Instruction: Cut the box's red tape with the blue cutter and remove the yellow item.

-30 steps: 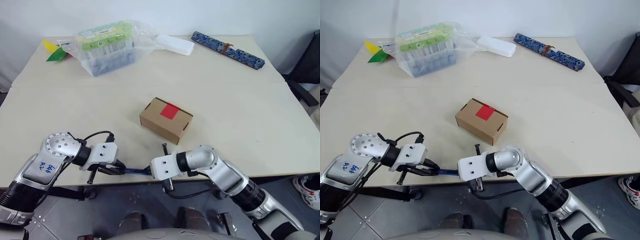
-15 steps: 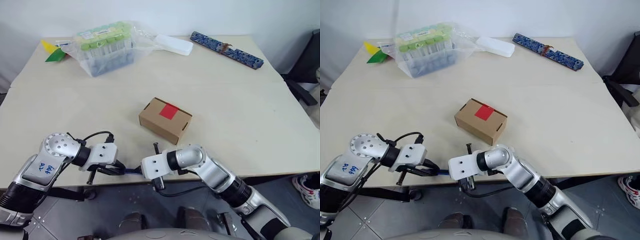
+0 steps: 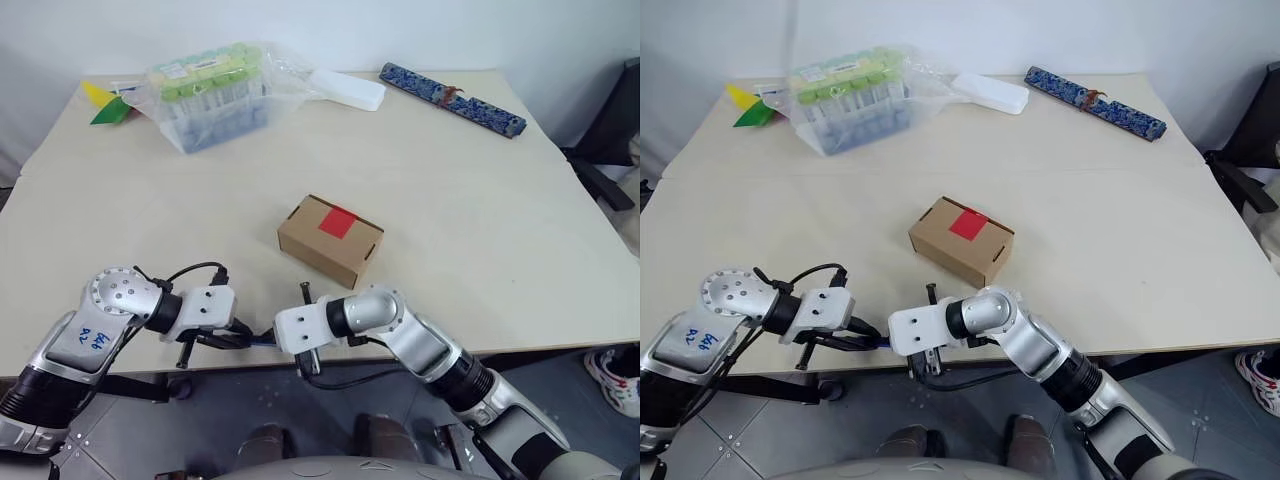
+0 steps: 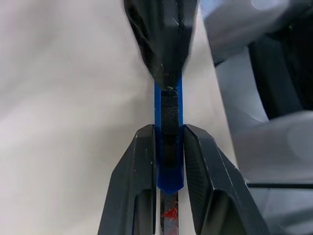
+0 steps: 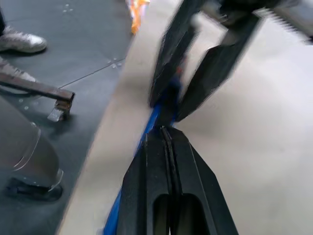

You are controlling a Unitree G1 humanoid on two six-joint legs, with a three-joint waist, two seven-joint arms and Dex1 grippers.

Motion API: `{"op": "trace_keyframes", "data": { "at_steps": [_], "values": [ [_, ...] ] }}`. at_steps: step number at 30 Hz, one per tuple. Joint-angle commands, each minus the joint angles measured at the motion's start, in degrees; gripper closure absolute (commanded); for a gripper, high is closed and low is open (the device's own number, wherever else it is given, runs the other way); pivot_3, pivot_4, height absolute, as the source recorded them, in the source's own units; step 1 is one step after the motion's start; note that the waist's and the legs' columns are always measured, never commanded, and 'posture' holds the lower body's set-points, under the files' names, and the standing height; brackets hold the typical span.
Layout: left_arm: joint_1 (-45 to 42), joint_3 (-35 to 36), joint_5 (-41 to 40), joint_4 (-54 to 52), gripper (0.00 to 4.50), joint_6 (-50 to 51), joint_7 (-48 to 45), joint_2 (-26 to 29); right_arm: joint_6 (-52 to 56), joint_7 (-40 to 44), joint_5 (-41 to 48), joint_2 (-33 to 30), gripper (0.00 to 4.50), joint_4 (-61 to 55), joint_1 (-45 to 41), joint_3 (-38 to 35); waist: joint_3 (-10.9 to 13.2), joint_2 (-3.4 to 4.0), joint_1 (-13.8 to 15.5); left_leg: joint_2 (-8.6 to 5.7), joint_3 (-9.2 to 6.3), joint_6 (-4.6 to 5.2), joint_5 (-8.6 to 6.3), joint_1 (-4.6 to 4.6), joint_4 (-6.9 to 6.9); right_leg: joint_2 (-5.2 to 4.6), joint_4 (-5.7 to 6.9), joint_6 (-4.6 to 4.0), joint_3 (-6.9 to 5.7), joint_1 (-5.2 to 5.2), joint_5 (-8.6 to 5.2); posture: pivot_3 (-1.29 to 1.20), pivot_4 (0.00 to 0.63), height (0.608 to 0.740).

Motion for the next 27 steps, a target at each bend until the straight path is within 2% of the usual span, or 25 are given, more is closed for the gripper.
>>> {"op": "trace_keyframes", "data": {
  "at_steps": [1,4,7,13,18,22,27],
  "values": [
    [0.08,3.30,0.02,3.17,4.04,-3.77,4.32,-1.98,9.27,0.40,7.11,-1.79,4.47,-9.37,0.49,-8.42,0.01,0.01,0.13,0.00,0.00,0.00,0.00,0.00,0.00,0.00,0.00,0.00,0.00,0.00,0.00,0.00,0.150,0.740],
    [-0.43,6.92,-0.09,6.96,4.04,-10.26,8.35,-4.14,24.19,1.43,17.34,-5.32,4.47,-18.78,0.32,-18.78,0.04,0.05,0.63,0.02,-0.05,0.01,0.00,-0.06,0.03,0.00,-0.01,0.00,0.01,-0.03,0.00,0.00,0.150,0.740],
    [-0.37,9.77,-2.05,7.05,4.04,-10.73,10.27,-5.07,36.11,1.83,25.32,-9.20,3.89,-23.41,-1.85,-25.24,0.04,0.05,0.87,0.02,-0.09,0.04,-0.02,-0.08,0.03,0.00,-0.02,0.00,-0.03,-0.03,0.01,0.00,0.150,0.740],
    [-2.93,16.00,-7.74,8.61,4.04,-14.29,12.86,-8.47,52.45,-1.76,35.08,-14.25,1.83,-19.75,-12.58,-34.71,0.05,0.06,0.74,0.04,-0.04,0.05,-0.03,-0.08,-0.01,-0.02,-0.01,-0.01,0.00,-0.09,0.01,0.00,0.150,0.740],
    [-6.13,19.01,-10.79,10.47,4.04,-18.27,13.54,-11.03,60.03,-4.92,37.98,-16.34,0.06,-12.48,-22.45,-34.75,0.04,0.06,0.69,0.01,-0.03,0.07,-0.04,-0.09,-0.04,-0.06,-0.02,-0.01,-0.01,-0.11,0.02,0.00,0.150,0.740],
    [-10.36,17.78,-8.11,13.52,4.04,-25.52,14.91,-13.79,67.62,-9.20,38.10,-13.54,0.06,-0.70,-32.81,-32.81,0.04,0.06,0.28,-0.02,0.05,0.08,-0.05,-0.12,-0.03,-0.07,-0.02,0.01,0.00,-0.13,0.02,0.00,0.150,0.740],
    [-13.26,16.56,-6.68,16.47,4.04,-30.84,15.69,-16.15,70.18,-12.03,37.78,-10.64,0.06,8.96,-38.74,-30.61,0.04,0.05,-0.43,-0.04,0.06,0.09,-0.05,-0.19,-0.05,-0.06,-0.02,0.03,-0.15,-0.12,0.04,0.00,0.150,0.740]
  ]
}}
